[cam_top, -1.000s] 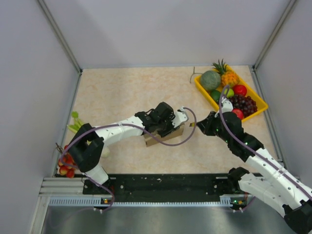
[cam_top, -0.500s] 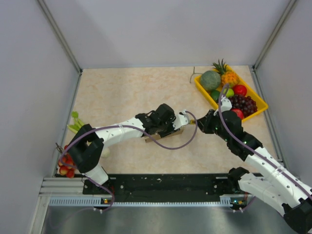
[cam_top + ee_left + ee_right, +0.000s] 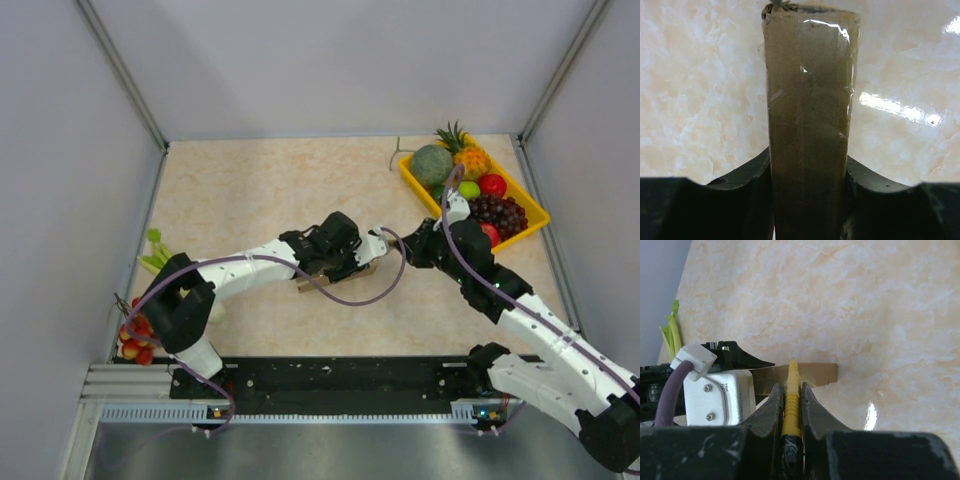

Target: Unpack the express box

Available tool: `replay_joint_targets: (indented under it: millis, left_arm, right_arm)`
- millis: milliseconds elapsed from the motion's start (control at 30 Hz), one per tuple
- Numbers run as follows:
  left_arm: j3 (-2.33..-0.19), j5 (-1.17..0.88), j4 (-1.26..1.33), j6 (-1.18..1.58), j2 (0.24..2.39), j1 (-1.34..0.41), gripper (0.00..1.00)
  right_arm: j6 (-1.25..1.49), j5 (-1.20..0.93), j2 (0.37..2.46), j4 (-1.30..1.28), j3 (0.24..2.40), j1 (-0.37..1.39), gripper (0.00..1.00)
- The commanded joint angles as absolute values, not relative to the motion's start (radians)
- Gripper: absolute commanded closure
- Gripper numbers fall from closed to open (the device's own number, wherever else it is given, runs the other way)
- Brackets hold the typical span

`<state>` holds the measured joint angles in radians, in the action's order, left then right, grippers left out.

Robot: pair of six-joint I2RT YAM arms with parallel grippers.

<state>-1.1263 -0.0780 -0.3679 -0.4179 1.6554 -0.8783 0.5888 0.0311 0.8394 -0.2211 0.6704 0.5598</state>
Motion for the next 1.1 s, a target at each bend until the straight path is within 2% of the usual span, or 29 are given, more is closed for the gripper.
replay_joint_targets:
  millis: [0,600,800,1067]
  left_arm:
    - [-1.108,-0.103,-0.436,-0.408,1.729,-0.874,0.54]
    - [-1.118,-0.143,-0.448,-0.370,1.758,-0.851,0.55]
    - [-1.120,-0.146,-0.453,-0.371,1.761,-0.844,0.56]
    - [-1.117,-0.146,-0.456,-0.374,1.761,-0.844,0.56]
  right_arm:
    - [0.572,0.017,0.856,-0.163,0.730,0.549,1.00]
    - [0.532,0.003,0.819,-0.265,0.687,0.549,1.00]
    - [0.523,-0.046,0.819,-0.262,0.670,0.549,1.00]
    - [0.526,-0.005,0.819,-0.235,0.704,0.551,1.00]
